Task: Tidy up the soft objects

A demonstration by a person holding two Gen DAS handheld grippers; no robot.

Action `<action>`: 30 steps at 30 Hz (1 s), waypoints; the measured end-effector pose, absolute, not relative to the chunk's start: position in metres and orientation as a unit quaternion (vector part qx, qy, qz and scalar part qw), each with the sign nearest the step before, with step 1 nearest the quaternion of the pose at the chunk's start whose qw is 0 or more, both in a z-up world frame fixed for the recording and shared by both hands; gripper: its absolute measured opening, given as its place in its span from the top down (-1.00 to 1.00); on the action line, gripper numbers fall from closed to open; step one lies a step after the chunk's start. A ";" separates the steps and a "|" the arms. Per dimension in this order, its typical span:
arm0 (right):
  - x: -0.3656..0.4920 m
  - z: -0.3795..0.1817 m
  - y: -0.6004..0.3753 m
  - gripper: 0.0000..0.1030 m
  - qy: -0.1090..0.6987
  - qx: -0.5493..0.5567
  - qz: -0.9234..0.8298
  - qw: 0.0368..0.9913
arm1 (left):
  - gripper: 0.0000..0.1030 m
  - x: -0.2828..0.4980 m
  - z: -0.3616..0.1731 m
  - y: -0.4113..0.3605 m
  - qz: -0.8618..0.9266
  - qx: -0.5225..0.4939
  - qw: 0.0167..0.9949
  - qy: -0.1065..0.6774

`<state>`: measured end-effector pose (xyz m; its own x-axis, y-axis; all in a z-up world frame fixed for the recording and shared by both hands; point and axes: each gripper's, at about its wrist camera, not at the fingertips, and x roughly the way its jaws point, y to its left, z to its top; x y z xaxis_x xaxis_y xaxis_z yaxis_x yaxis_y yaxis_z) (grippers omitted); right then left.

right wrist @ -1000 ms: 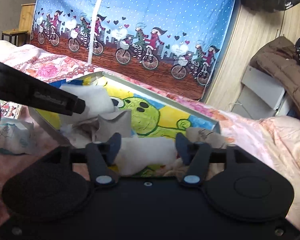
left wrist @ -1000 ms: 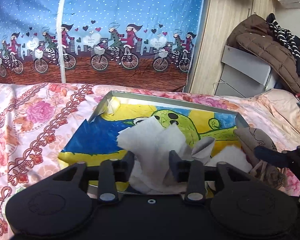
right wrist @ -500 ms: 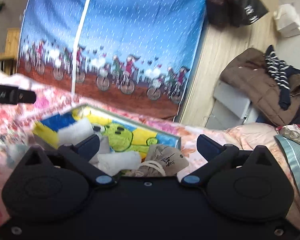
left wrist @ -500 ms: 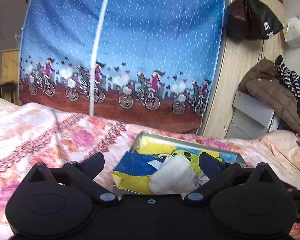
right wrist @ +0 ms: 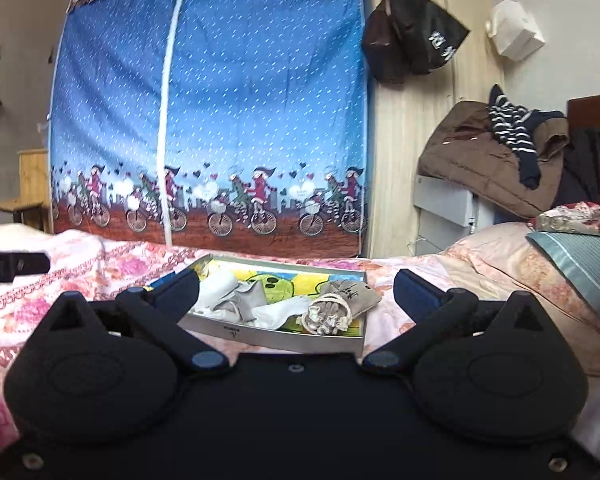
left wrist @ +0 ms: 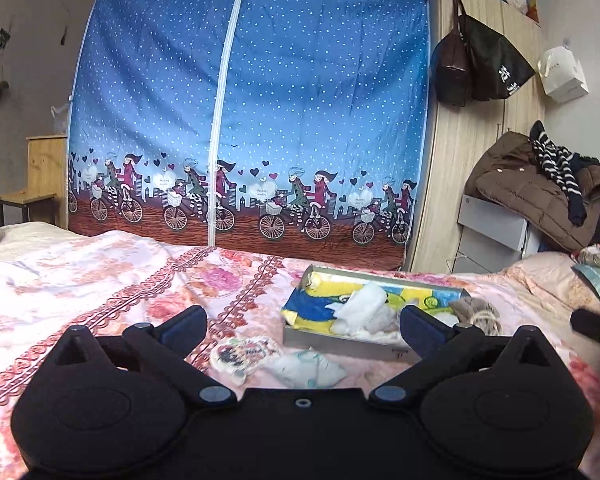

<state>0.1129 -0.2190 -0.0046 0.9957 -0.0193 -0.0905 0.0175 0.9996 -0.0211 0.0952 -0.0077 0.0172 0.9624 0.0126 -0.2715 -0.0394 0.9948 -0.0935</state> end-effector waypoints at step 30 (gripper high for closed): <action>0.098 -0.028 -0.216 -0.99 0.130 0.001 -0.031 0.991 | -0.99 0.037 -0.009 -0.010 0.033 -0.035 0.971 0.234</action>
<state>0.0980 -0.2161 -0.0280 0.9644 -0.0603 -0.2576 0.0609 0.9981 -0.0055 0.0370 -0.0097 -0.0089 0.8886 0.0471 -0.4563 -0.0800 0.9954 -0.0530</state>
